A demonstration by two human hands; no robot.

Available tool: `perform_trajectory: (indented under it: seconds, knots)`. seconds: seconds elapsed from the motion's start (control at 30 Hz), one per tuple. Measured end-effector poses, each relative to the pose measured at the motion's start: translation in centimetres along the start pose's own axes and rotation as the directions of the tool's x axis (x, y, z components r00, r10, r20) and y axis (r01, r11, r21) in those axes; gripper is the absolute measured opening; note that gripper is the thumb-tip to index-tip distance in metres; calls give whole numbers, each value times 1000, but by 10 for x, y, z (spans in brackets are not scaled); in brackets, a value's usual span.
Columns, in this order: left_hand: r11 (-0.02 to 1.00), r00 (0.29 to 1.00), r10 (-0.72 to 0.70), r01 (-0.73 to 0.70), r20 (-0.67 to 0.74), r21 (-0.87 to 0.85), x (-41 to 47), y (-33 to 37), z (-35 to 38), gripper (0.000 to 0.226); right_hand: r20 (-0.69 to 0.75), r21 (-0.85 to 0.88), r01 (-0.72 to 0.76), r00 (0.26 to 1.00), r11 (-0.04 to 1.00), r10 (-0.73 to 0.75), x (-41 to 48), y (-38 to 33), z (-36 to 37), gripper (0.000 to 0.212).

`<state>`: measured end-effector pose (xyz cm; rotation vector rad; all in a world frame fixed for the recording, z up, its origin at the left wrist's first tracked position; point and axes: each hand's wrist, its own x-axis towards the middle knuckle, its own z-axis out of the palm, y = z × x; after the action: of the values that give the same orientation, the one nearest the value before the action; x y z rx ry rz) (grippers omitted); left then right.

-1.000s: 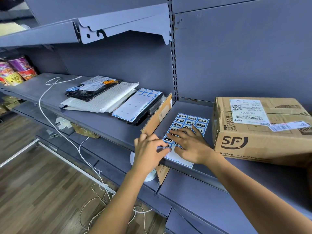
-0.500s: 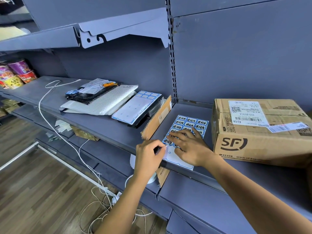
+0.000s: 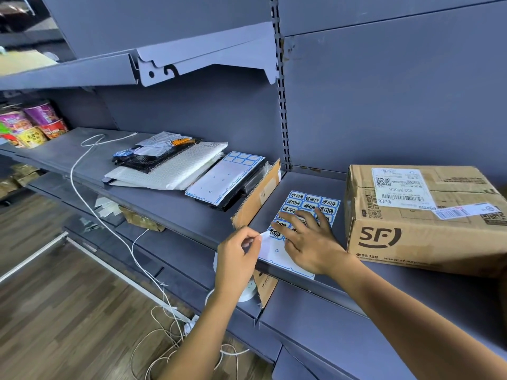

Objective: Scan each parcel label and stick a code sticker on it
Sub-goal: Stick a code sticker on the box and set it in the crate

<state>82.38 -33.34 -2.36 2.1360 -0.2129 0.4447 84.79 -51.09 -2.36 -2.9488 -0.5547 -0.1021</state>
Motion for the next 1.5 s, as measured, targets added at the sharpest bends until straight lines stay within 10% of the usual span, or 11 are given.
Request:
perform_trajectory:
  seconds: [0.17,0.3,0.47,0.87,1.1,1.5]
  knots:
    - [991,978,137,-135,-158,22,5,17,2,11,-355,370,9,926,929,132,-7,-20,-9,47]
    - [925,885,379,-352,-271,142,7,45,6,15,-208,936,35,858,351,469,-21,-36,-52,28]
    - [745,682,666,-589,-303,313,10,87,20,11,-143,982,43,803,184,578,-46,-16,-81,37]
    - [512,488,848,-855,-204,84,-34,212,131,6,-223,950,-98,454,298,862,-198,80,-141,25]
    - [558,478,824,-779,306,-286,-76,280,205,25,-299,848,-351,301,396,906,-339,159,-173,17]
    - [576,219,630,-775,745,-260,-84,344,269,40,-110,593,-719,373,362,921,-394,223,-169,29]
